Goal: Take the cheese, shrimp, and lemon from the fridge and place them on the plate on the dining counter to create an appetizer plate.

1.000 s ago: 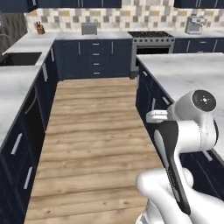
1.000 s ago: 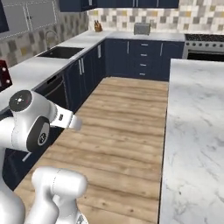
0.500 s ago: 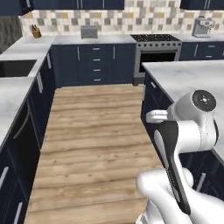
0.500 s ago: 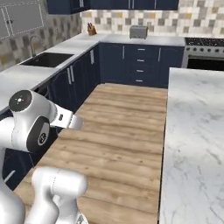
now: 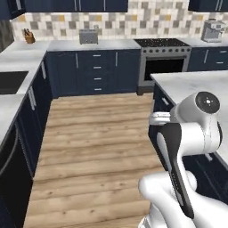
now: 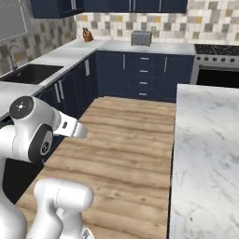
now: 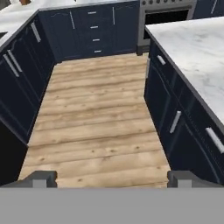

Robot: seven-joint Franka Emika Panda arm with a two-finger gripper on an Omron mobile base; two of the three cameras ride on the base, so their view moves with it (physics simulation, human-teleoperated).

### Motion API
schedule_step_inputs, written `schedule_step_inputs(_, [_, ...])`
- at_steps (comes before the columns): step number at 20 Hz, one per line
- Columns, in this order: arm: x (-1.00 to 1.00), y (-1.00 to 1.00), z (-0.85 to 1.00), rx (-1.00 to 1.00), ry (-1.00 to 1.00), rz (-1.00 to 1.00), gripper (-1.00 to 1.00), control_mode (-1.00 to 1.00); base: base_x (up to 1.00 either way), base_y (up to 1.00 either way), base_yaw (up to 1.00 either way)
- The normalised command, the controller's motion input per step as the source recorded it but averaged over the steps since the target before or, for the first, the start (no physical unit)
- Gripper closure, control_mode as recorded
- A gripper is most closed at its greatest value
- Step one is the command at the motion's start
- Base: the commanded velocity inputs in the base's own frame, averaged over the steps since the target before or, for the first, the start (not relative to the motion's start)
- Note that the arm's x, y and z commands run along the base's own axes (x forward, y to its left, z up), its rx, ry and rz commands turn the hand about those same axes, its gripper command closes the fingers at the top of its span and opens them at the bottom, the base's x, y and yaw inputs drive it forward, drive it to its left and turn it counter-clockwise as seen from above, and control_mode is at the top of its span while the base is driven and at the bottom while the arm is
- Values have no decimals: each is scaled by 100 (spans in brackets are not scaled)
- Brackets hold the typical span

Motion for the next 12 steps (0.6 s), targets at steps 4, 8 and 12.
schedule_step_inputs(4, [0, 0, 0, 0, 0, 0, -100, 100, 100, -1, -3])
schedule_step_inputs(8, [0, 0, 0, 0, 0, 0, -100, 100, 100, -3, -4])
schedule_step_inputs(12, [0, 0, 0, 0, 0, 0, -100, 100, 100, -1, -4])
